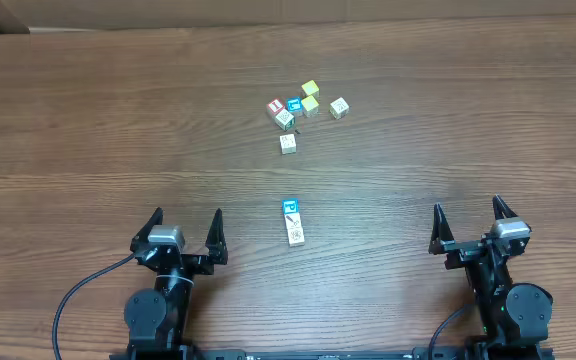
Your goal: Flip 3 blocks
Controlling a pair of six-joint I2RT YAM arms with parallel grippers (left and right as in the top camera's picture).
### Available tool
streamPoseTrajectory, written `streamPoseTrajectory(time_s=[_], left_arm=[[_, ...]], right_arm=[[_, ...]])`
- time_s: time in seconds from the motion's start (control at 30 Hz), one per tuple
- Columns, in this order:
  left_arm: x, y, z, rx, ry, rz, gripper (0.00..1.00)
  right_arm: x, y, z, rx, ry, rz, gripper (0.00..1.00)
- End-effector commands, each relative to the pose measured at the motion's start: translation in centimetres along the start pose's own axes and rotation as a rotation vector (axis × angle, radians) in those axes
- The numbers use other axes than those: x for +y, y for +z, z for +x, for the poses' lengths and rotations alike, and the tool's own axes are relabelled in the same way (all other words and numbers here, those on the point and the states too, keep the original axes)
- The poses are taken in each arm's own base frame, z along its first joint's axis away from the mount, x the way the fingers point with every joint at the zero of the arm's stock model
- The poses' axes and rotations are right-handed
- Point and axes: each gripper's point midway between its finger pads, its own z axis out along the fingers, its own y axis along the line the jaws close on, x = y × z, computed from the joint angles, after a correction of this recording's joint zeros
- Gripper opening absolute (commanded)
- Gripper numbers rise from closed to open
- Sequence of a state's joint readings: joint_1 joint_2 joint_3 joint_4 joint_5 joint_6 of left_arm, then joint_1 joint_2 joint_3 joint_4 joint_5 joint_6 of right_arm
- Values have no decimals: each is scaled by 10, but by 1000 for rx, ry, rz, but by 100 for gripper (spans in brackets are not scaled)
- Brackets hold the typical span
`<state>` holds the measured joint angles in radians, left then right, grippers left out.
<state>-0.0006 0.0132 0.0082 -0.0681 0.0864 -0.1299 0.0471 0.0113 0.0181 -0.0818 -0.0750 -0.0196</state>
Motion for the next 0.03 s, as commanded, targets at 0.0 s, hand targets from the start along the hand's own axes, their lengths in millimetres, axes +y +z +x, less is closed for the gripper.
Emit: streamPoseTrajectory(time_s=[0.0], left_arm=[[-1,0,1,-2,19,6,100]], right_arm=[[0,0,2,-1,-4,-2,100]])
